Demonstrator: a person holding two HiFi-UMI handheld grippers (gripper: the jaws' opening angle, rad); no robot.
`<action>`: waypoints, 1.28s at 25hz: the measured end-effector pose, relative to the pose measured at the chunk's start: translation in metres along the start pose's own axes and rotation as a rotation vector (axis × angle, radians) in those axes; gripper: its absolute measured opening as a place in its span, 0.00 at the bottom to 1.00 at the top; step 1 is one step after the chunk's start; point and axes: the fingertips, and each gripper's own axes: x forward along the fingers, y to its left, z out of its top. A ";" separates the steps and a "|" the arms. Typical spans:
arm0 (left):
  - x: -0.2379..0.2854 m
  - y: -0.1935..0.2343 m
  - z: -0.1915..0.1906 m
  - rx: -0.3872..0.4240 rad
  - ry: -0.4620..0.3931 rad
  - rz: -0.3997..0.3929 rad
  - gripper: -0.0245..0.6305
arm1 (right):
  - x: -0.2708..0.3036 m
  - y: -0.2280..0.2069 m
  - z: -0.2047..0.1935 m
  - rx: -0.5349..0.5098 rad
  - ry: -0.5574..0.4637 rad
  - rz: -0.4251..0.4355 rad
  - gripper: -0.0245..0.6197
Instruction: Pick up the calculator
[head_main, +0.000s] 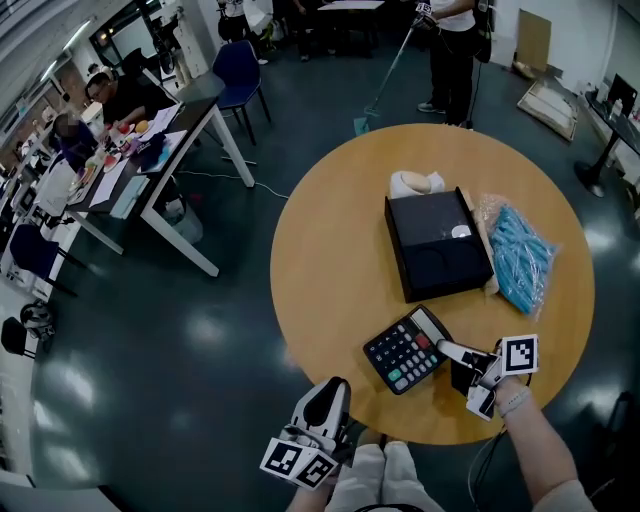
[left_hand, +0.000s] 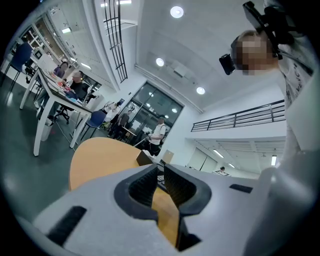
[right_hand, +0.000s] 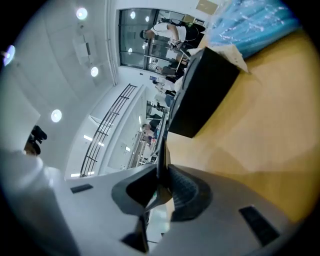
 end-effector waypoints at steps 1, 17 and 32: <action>0.002 -0.003 0.005 0.003 -0.003 -0.006 0.11 | -0.007 0.010 0.002 0.002 -0.021 0.011 0.13; 0.037 -0.079 0.062 0.054 -0.031 -0.179 0.11 | -0.110 0.123 0.016 -0.043 -0.390 0.050 0.13; 0.032 -0.066 0.061 0.055 -0.018 -0.171 0.11 | -0.123 0.124 -0.007 0.038 -0.488 0.100 0.13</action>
